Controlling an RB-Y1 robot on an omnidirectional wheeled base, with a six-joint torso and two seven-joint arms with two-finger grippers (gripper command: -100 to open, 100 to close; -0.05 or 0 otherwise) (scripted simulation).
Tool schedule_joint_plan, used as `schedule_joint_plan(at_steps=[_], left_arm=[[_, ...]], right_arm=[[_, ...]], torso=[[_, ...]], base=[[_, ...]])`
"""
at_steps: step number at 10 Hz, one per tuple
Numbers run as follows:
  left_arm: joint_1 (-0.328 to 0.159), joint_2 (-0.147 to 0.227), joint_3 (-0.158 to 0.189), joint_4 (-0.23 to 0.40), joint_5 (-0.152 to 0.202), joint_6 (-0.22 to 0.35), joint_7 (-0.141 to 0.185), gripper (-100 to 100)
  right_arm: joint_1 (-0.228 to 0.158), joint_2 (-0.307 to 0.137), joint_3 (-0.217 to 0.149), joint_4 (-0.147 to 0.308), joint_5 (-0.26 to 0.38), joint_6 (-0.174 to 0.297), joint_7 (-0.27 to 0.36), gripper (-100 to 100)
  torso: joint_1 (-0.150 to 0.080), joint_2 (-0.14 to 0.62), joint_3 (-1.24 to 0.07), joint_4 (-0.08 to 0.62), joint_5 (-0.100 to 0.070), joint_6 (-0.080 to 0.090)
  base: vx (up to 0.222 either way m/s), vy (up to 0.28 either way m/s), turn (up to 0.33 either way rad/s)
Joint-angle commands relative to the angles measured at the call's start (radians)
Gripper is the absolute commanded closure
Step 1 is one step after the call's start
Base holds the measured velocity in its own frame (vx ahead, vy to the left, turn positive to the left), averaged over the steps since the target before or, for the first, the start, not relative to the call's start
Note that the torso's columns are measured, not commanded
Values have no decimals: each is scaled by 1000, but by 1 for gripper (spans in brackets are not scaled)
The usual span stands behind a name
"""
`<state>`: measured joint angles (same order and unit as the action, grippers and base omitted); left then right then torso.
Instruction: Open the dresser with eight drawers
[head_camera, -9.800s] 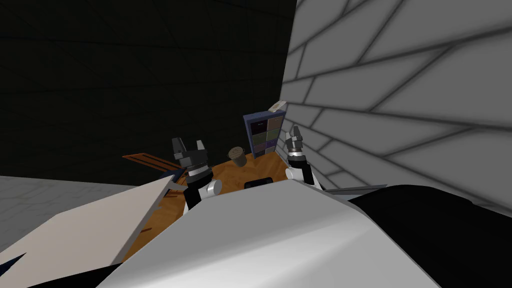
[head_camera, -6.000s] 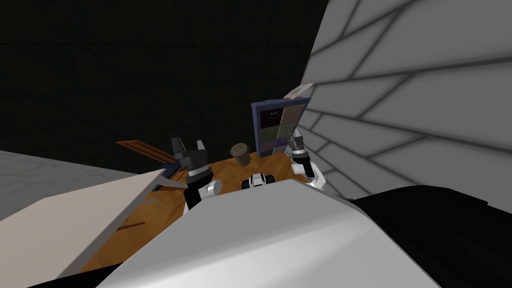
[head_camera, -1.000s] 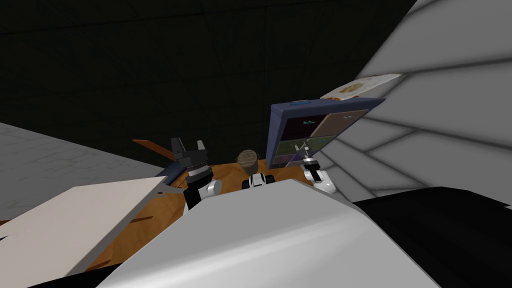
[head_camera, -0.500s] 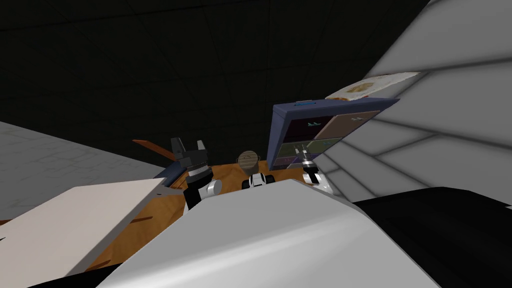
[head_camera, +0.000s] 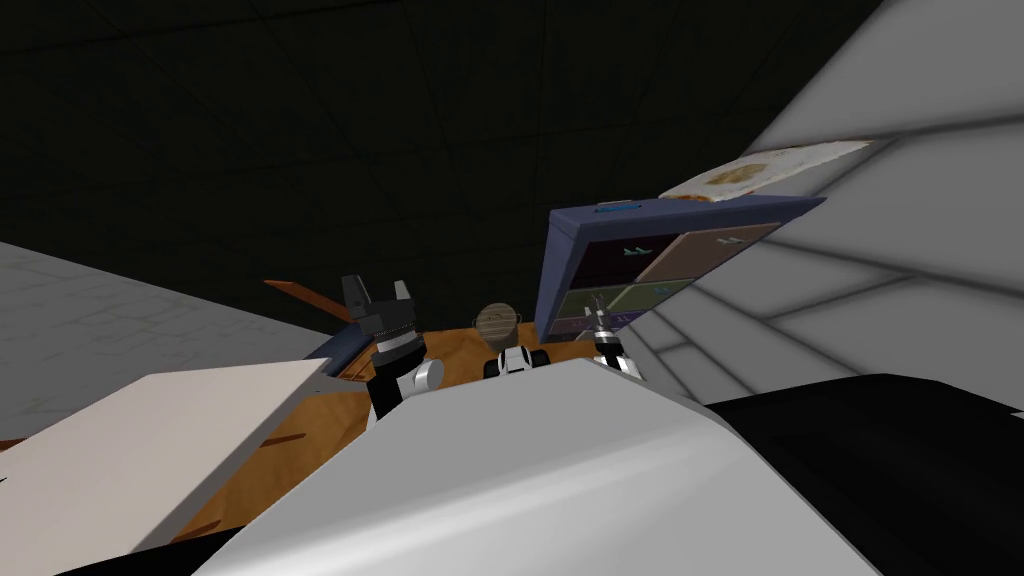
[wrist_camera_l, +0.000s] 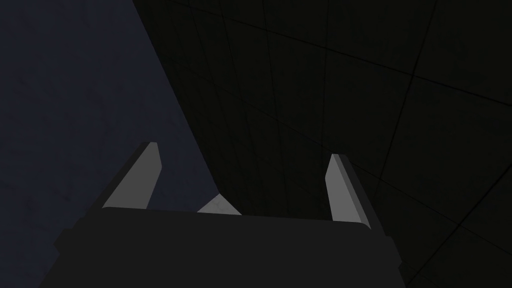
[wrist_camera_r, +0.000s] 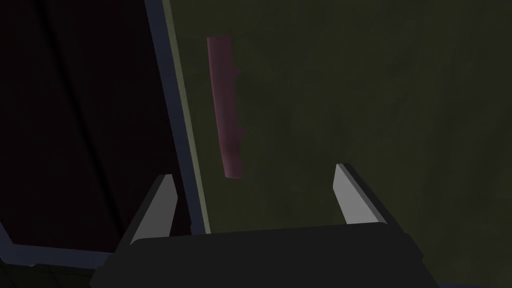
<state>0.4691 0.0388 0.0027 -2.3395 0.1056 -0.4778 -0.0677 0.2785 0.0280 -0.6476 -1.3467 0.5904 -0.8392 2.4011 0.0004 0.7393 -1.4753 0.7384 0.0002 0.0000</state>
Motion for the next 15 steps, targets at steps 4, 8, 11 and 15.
schedule_joint_plan(at_steps=[4,8,11,15], left_arm=[[0,0,0,0,0,0,0,0],[0,0,0,0,0,0,0,0],[0,0,0,0,0,0,0,0],[0,0,0,0,0,0,0,0]], right_arm=[[-1,0,0,-1,1,4,-2,100],[-1,-105,5,-22,6,11,-14,-100],[2,-161,14,-24,15,6,-17,-100],[15,-145,57,-28,57,-20,-42,-100]], torso=[[-1,-1,-1,-1,0,0],[-4,-6,-3,-2,-2,-1],[0,0,0,0,0,0],[-3,0,0,0,-1,0]], base=[[28,11,5],[-17,-12,4],[-15,-41,31],[-89,-159,116]])
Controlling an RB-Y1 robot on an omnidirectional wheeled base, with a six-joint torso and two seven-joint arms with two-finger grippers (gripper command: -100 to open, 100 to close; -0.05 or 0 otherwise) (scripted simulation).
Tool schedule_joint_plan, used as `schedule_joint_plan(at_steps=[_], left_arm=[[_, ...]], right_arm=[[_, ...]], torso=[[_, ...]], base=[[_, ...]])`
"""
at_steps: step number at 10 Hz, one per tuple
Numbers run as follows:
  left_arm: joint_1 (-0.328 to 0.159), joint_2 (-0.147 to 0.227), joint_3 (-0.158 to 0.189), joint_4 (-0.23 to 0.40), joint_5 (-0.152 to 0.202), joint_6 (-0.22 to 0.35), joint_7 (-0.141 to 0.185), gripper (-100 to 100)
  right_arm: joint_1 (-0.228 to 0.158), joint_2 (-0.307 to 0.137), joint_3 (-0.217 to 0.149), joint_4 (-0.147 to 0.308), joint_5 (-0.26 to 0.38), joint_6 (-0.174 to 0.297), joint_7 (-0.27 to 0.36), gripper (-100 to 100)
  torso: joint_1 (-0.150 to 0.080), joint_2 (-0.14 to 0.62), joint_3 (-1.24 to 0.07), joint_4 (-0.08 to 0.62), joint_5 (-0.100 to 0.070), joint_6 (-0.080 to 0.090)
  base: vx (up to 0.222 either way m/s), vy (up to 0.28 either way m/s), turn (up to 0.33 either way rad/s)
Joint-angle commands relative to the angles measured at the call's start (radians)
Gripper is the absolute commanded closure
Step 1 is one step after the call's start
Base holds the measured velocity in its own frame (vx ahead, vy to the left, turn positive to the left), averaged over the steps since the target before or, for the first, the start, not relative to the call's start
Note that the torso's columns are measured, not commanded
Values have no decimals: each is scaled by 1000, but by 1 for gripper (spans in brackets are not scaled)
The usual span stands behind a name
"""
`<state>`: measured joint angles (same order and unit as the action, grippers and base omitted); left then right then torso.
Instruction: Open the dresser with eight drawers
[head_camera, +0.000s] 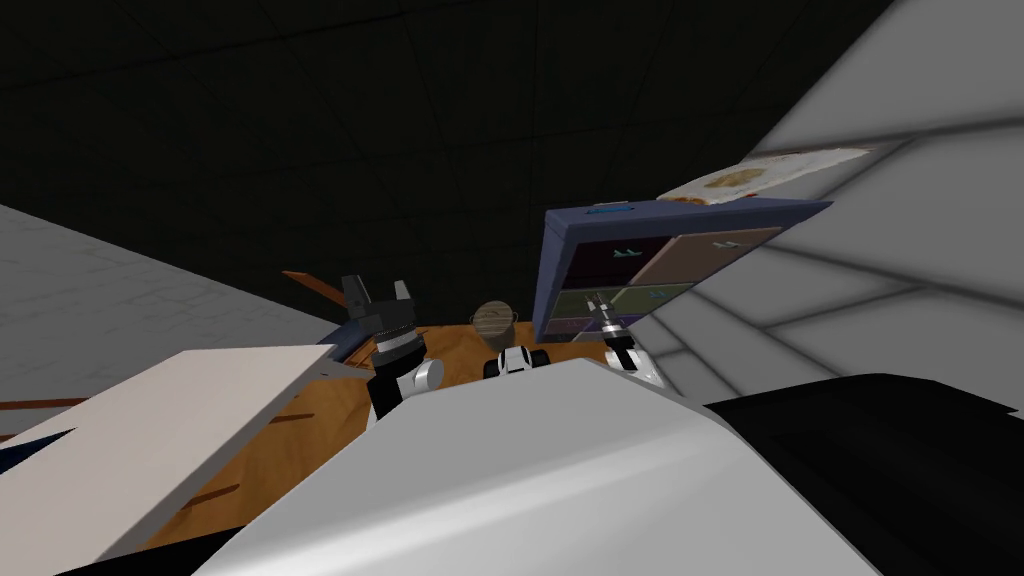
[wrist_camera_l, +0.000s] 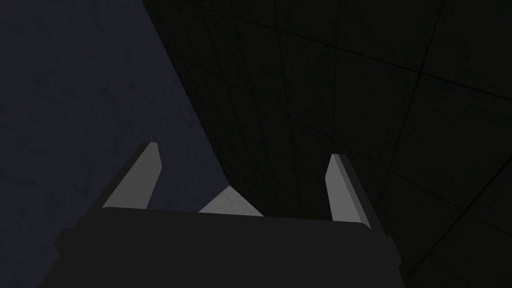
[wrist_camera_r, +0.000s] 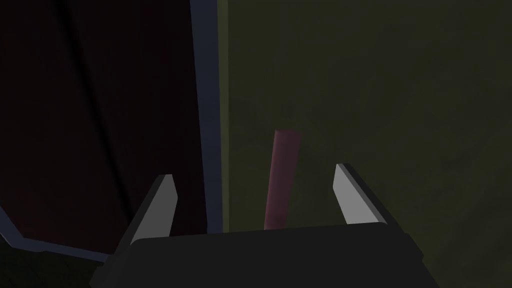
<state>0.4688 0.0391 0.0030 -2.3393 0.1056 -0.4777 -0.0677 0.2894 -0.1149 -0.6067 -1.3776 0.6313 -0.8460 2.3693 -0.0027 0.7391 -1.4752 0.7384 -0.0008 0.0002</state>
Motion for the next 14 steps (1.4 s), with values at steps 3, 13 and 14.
schedule_joint_plan(at_steps=[3,13,14], left_arm=[[0,0,0,0,0,0,0,0],[0,0,0,0,0,0,0,0],[0,0,0,0,0,0,0,0]], right_arm=[[13,3,33,-8,31,-18,-24,-100],[15,-22,37,-28,31,-1,-64,100],[16,-29,38,-34,31,0,-72,100]], torso=[[4,-1,-1,0,1,0],[9,7,4,3,4,0],[9,7,3,4,5,0]], base=[[-102,-142,104],[-45,18,-8],[-202,56,-12]])
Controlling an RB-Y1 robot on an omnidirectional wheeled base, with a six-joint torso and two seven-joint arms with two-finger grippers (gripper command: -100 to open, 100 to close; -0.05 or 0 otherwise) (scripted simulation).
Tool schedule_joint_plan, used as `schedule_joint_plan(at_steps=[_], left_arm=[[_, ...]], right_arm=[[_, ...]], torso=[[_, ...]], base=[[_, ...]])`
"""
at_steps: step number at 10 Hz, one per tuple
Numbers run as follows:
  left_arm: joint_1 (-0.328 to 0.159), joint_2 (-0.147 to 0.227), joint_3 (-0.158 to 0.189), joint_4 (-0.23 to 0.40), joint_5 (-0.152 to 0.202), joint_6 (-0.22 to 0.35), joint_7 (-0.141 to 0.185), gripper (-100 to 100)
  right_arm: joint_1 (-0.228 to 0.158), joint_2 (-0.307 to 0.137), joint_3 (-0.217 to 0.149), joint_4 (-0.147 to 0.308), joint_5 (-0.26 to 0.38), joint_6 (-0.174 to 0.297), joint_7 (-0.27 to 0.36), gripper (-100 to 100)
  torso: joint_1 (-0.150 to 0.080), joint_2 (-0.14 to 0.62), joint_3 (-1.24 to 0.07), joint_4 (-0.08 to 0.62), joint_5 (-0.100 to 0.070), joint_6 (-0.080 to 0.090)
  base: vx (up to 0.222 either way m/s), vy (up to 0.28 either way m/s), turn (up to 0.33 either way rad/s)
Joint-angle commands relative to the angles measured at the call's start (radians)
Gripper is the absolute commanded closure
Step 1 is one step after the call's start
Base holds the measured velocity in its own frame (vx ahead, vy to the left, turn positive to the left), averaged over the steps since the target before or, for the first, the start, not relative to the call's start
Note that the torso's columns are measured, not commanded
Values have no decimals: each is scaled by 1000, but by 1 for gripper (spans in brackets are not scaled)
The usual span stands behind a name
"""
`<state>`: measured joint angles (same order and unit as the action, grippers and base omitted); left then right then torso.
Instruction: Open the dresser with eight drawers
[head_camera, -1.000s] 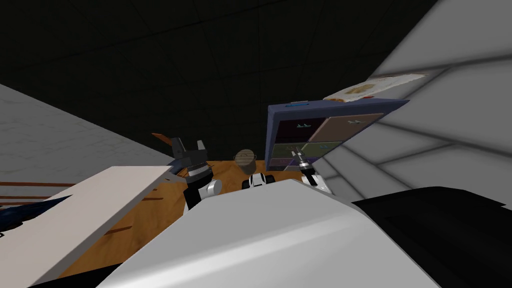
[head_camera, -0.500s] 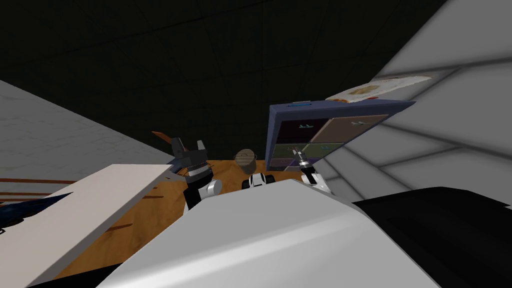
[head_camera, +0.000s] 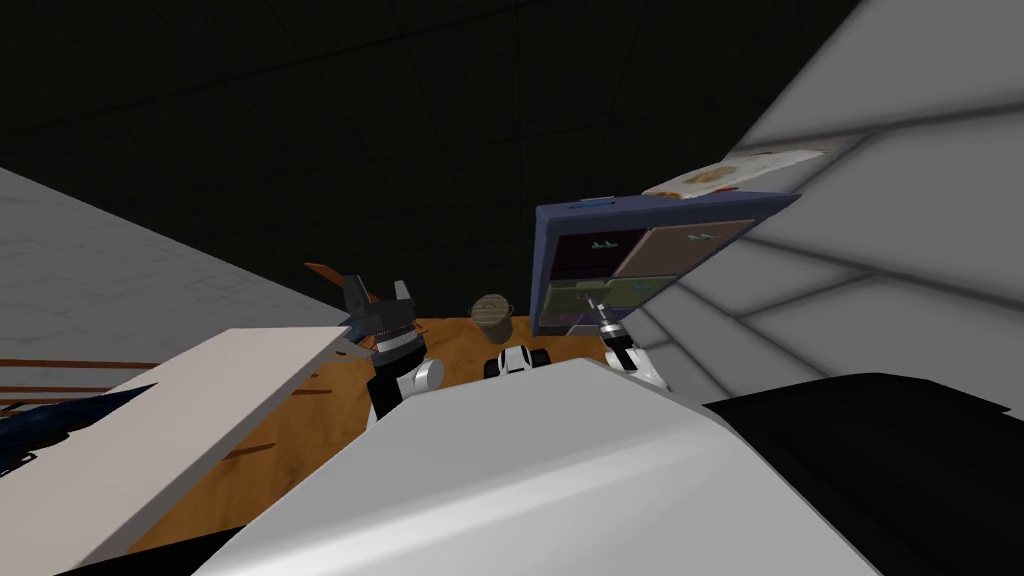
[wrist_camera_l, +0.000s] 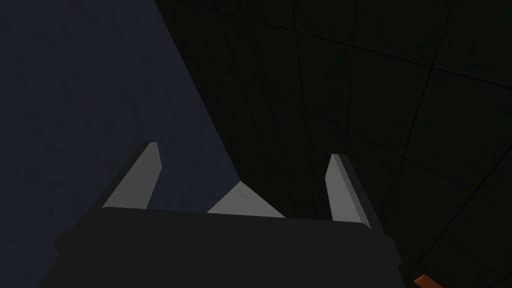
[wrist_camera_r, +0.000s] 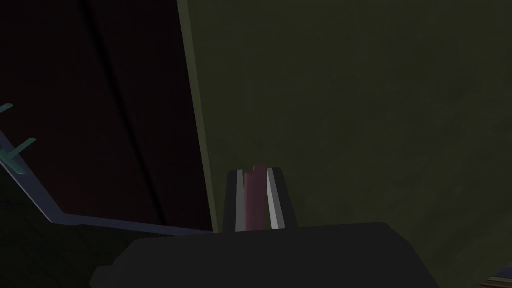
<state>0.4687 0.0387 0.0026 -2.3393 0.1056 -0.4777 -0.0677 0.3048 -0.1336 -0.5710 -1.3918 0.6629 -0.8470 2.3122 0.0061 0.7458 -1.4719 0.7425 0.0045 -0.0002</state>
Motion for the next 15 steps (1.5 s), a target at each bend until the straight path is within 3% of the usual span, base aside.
schedule_joint_plan(at_steps=[1,5,6,14,15], left_arm=[[0,0,0,0,0,0,0,0],[0,0,0,0,0,0,0,0],[0,0,0,0,0,0,0,0],[0,0,0,0,0,0,0,0],[0,0,0,0,0,0,0,0]], right_arm=[[7,-5,3,-12,2,7,-12,100],[20,-8,8,-32,-1,-10,-21,100],[21,-34,6,-32,0,20,-53,-100],[8,-154,-6,-85,-3,114,-192,-100],[11,-141,0,-74,-1,107,-179,-100]], torso=[[1,0,-1,2,2,0],[1,-2,-1,0,1,-1],[0,-2,-1,1,2,0],[-4,-4,-2,-1,-1,2],[-2,-2,-2,0,1,2]], base=[[-95,24,-5],[-163,36,-31],[-98,26,7],[-13,48,11],[-10,18,-1]])
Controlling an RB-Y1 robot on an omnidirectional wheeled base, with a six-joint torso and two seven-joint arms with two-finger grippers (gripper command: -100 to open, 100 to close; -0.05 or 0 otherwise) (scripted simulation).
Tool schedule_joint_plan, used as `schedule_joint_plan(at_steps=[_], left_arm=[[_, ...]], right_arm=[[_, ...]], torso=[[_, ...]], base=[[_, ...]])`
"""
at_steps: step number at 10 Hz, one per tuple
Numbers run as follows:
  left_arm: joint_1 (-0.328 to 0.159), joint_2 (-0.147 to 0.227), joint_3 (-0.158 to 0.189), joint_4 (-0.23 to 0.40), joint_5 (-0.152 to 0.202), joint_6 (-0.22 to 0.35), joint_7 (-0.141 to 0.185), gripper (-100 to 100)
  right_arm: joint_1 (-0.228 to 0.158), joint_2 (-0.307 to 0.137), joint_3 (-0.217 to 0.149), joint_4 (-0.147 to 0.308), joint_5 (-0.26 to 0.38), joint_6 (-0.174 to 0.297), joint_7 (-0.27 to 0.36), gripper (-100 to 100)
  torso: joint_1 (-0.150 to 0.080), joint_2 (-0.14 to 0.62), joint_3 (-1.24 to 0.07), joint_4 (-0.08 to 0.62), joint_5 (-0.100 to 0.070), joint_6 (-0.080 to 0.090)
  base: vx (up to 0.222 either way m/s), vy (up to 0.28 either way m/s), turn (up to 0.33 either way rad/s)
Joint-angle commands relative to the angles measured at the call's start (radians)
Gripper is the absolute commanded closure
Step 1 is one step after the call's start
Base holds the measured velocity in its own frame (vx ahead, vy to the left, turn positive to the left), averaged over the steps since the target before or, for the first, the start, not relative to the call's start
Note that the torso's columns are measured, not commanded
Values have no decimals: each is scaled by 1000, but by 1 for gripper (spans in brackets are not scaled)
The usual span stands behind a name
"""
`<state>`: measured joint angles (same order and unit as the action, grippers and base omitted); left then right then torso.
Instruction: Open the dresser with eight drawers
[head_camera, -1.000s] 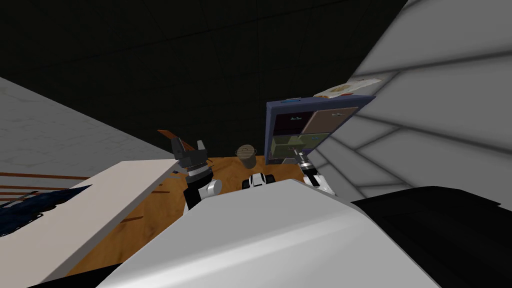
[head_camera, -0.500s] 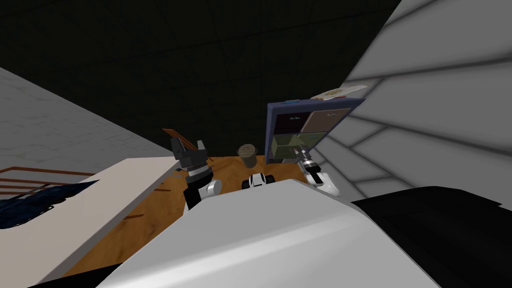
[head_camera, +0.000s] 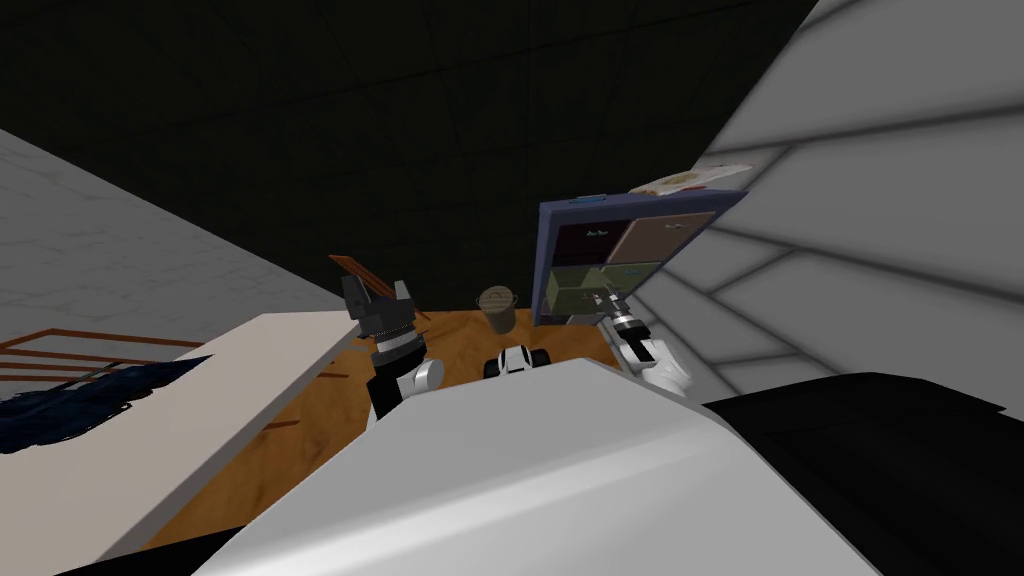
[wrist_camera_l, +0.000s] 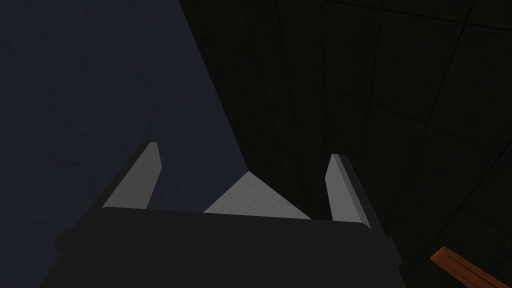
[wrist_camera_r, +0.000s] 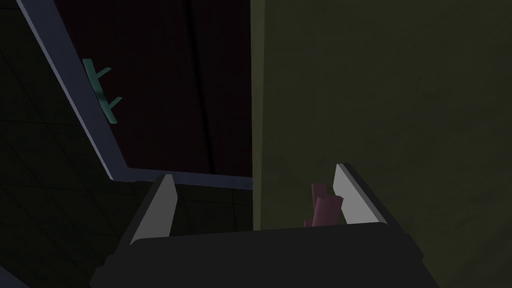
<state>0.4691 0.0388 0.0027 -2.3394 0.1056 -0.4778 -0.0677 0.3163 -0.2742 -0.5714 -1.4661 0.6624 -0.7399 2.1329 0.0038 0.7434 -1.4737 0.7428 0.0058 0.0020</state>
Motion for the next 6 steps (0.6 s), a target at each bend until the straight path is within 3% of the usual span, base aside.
schedule_joint_plan(at_steps=[1,6], left_arm=[[0,0,0,0,0,0,0,0],[0,0,0,0,0,0,0,0]], right_arm=[[1,-1,0,1,1,4,-4,0],[5,2,3,8,3,7,-4,0]], torso=[[0,-1,0,-1,-1,-1],[-2,-4,-2,-4,-5,-2]], base=[[0,0,0],[0,0,0]])
